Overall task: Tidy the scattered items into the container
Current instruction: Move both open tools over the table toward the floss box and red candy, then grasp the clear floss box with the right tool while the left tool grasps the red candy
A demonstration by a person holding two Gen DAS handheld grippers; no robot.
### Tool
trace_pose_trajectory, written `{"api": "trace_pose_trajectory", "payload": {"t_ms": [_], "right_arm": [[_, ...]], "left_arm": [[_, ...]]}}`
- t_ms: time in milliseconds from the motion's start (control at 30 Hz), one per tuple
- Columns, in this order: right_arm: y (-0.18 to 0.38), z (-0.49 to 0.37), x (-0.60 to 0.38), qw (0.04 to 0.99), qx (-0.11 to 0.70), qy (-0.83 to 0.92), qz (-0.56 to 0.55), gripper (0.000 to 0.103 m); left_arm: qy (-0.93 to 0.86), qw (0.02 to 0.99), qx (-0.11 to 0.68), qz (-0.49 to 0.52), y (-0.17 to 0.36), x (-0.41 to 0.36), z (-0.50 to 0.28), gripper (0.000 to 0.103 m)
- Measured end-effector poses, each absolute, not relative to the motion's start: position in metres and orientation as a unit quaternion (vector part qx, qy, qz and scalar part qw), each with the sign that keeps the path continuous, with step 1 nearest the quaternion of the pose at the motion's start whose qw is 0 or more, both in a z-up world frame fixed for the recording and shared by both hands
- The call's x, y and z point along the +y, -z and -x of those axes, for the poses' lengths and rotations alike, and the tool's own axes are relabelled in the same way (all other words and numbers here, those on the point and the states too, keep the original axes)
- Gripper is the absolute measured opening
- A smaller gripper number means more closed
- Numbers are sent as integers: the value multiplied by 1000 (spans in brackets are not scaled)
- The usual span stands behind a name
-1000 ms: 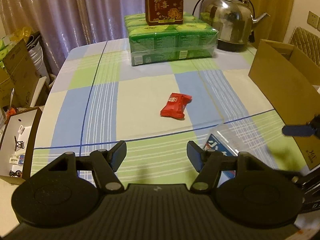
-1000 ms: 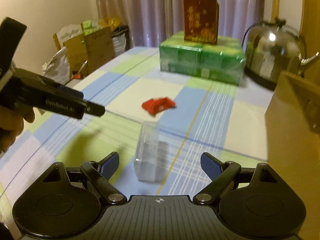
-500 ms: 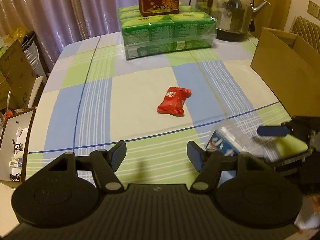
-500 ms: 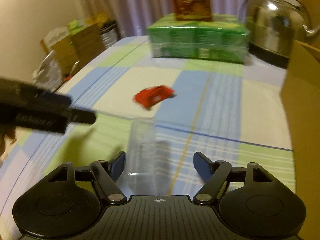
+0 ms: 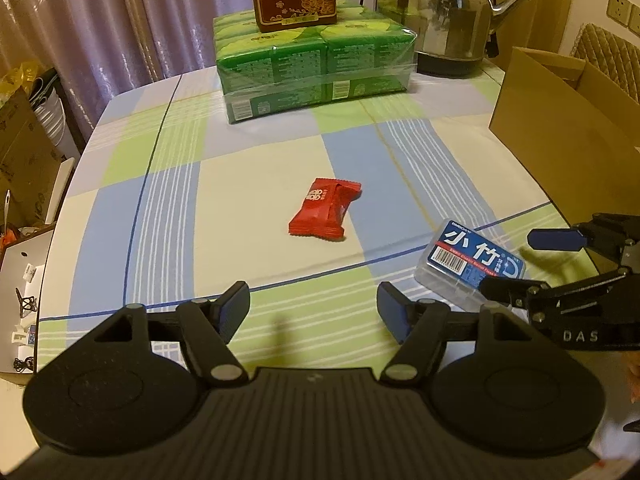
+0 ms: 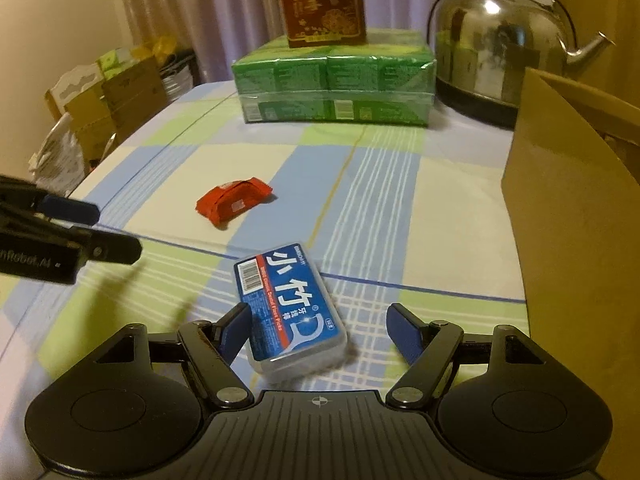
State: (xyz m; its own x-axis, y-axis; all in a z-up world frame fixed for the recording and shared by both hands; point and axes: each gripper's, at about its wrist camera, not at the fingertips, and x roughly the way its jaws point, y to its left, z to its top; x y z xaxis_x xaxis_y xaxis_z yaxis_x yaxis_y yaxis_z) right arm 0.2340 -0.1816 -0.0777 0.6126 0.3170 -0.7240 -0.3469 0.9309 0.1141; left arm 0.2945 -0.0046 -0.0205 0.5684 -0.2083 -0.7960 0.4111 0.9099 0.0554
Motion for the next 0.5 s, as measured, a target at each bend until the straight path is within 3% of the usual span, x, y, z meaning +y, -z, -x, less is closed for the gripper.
{"api": "trace_pose_trajectory", "payload": {"t_ms": [367, 433, 500], "right_arm": [[95, -236, -156, 881, 385, -256, 100, 71], [97, -240, -155, 884, 385, -250, 93, 54], [96, -244, -156, 887, 387, -239, 79, 54]], "left_arm": [[169, 883, 423, -114, 29, -6, -307, 73], [170, 887, 416, -107, 30, -5, -312, 73], [171, 890, 410, -100, 33, -4, -318, 73]]}}
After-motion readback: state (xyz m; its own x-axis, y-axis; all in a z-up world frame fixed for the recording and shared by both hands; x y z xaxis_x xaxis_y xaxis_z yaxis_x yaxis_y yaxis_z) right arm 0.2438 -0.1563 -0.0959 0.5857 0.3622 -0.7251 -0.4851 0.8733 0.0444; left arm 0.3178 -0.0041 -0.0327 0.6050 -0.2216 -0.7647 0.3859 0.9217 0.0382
